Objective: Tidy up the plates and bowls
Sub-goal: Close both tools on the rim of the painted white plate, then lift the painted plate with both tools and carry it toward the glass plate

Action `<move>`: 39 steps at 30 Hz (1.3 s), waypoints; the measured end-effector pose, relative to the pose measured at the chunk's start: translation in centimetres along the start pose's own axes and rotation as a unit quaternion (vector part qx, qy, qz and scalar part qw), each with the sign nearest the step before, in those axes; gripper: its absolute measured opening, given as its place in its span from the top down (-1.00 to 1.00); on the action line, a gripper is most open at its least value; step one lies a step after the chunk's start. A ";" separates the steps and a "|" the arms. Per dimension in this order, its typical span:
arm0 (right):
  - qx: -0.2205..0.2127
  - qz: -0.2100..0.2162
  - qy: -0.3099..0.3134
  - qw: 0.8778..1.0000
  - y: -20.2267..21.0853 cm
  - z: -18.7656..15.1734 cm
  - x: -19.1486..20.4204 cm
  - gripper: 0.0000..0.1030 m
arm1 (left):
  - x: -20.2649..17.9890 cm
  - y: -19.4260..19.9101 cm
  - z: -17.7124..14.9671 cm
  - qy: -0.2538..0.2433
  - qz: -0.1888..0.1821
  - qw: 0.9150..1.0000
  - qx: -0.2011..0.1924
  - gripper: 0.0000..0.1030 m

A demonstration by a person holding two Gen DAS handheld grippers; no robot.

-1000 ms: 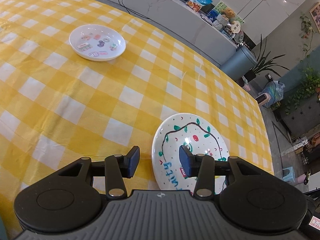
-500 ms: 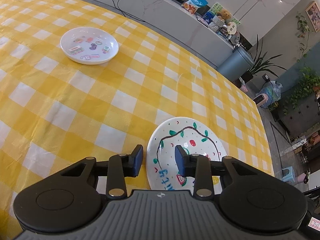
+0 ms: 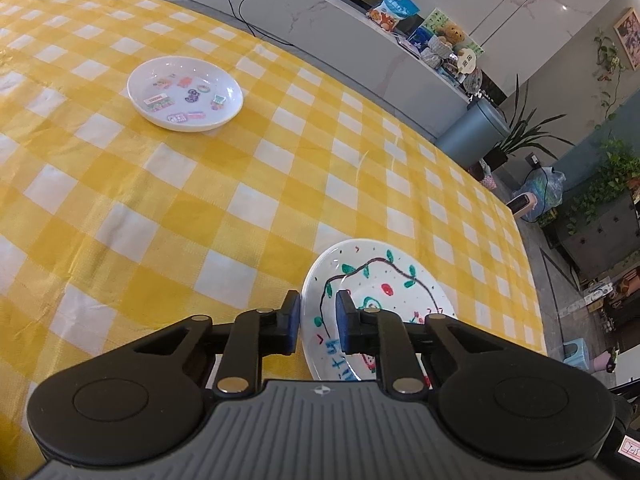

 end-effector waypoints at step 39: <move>0.043 0.044 -0.023 0.998 6.9 -3.1 0.4 0.89 | 0.9 8.6 -1.4 0.013 -0.024 0.999 -0.032 0.61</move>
Point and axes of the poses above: each gripper's, at about its wrist camera, not at the fingertips, and y roughly against the way its jaws point, x to its left, z to its top, the point moved 2 cm from there along -y, roughly the way its jaws point, and after that the axes turned 11 degrees about -x, right-handed, at the moved point
